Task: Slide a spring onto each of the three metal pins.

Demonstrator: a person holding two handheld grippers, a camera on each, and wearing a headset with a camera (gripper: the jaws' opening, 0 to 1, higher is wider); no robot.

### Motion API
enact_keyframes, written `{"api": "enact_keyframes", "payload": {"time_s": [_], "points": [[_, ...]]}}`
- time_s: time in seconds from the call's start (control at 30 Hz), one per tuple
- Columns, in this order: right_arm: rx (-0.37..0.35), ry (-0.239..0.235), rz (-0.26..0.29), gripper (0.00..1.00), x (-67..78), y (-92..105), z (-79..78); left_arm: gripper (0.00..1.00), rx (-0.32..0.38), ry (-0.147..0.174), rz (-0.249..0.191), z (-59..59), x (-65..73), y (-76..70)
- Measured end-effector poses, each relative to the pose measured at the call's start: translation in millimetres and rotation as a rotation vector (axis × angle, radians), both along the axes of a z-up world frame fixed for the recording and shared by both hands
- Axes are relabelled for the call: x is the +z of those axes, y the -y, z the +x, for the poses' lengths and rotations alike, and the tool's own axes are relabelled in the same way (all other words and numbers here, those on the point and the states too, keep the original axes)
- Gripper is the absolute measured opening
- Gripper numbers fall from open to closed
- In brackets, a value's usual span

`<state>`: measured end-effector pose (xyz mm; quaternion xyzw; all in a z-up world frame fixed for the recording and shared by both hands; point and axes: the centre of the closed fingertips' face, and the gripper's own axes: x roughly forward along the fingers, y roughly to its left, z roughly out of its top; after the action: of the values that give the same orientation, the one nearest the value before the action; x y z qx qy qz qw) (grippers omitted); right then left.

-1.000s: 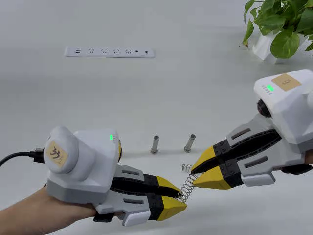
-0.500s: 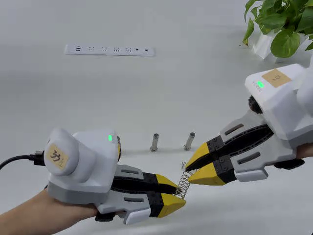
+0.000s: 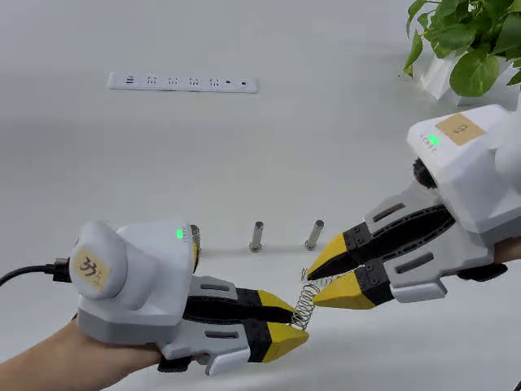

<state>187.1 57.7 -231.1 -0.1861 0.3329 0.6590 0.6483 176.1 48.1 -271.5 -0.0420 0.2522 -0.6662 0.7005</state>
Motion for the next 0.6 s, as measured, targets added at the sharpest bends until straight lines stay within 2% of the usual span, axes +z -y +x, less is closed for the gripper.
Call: {"api": "enact_keyframes", "payload": {"time_s": [0.03,0.1,0.13,0.17,0.2,0.27,0.33,0.4,0.43,0.47,0.5,0.57,0.6], "points": [[0.003,0.004,-0.013,0.21,-1.3,0.9,0.1,0.06,0.001,0.000,0.006,0.1,-1.0,-0.3],[0.028,0.028,-0.049,0.22,-5.2,4.1,0.4,0.06,0.004,0.020,0.025,1.2,-3.4,-0.8],[0.035,0.030,-0.067,0.21,-7.4,4.7,-0.7,0.06,0.015,0.056,0.055,4.8,-6.7,-2.1],[0.038,0.036,-0.081,0.21,-9.2,5.3,-0.3,0.06,0.019,0.079,0.079,6.8,-8.6,-2.9],[0.052,0.057,-0.112,0.22,-12.9,8.4,1.8,0.06,0.029,0.134,0.114,11.4,-11.2,-3.9],[0.057,0.070,-0.127,0.22,-15.5,8.1,3.3,0.06,0.020,0.198,0.151,13.5,-13.5,-4.3],[0.066,0.094,-0.154,0.24,-19.4,8.1,6.8,0.06,0.035,0.246,0.175,17.8,-14.1,-3.5],[0.067,0.110,-0.165,0.27,-20.5,5.8,9.1,0.06,0.058,0.269,0.190,22.4,-14.0,-2.5],[0.074,0.122,-0.178,0.27,-21.5,6.1,10.1,0.06,0.069,0.303,0.202,26.8,-14.3,-3.2],[0.090,0.140,-0.192,0.27,-22.6,6.3,10.9,0.06,0.062,0.312,0.221,26.6,-16.2,-2.7],[0.091,0.135,-0.186,0.26,-22.3,4.7,10.3,0.06,0.066,0.342,0.230,29.7,-16.2,-3.0],[0.094,0.141,-0.197,0.25,-23.7,3.4,11.4,0.06,0.070,0.348,0.236,29.8,-16.3,-1.1],[0.106,0.162,-0.217,0.24,-25.4,5.1,13.7,0.06,0.074,0.370,0.246,32.0,-16.4,-1.1]]}}
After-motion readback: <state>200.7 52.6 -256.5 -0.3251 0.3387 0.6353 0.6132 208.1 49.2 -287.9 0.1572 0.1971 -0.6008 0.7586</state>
